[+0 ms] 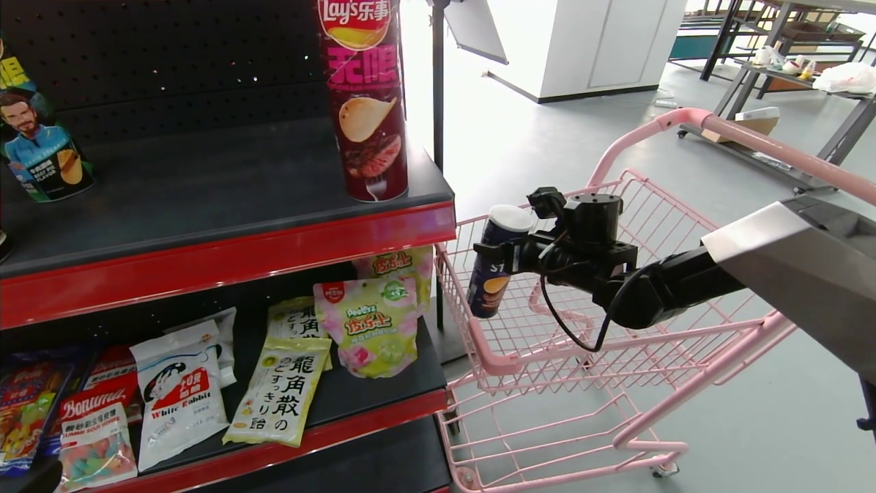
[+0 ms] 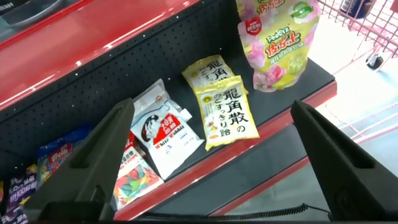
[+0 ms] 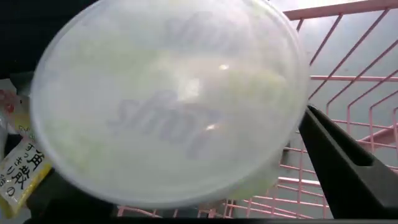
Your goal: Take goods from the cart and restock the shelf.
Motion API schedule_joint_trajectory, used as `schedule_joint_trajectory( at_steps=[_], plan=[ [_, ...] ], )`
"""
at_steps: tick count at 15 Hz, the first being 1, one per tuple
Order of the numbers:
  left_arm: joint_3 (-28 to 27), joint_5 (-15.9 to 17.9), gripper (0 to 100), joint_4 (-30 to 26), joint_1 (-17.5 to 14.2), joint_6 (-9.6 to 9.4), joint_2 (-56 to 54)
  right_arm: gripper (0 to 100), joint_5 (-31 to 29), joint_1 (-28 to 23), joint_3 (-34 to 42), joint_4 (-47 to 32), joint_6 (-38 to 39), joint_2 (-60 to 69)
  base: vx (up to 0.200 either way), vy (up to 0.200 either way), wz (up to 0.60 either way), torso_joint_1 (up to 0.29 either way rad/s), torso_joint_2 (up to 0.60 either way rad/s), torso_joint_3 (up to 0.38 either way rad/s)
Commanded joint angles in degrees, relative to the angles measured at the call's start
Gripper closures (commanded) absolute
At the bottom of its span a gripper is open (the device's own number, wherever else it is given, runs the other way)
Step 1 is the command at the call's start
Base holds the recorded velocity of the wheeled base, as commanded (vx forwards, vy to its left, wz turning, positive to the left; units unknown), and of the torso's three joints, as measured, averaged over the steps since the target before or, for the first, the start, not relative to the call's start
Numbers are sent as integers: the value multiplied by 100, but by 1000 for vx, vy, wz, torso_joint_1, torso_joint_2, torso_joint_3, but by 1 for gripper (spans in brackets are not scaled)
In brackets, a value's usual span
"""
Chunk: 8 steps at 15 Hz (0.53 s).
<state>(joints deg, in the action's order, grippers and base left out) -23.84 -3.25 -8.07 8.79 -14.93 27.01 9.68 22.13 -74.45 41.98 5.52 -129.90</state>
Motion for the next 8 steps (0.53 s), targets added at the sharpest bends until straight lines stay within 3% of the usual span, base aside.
schedule_joint_trajectory(
  at_steps=[1, 2, 8],
  plan=[
    [-15, 0, 0, 7, 0, -1, 102, 0, -10, 11, -140, 20, 1, -220, 0, 0, 0, 0, 0, 0],
    [-6, 0, 0, 7, 0, -1, 102, 100, -28, 20, -254, 20, 10, -281, 0, 0, 0, 0, 0, 0],
    [20, 0, 0, 7, 0, 8, 41, 100, -203, 29, -149, 12, 10, 114, 0, 0, 0, 0, 0, 0]
  ],
)
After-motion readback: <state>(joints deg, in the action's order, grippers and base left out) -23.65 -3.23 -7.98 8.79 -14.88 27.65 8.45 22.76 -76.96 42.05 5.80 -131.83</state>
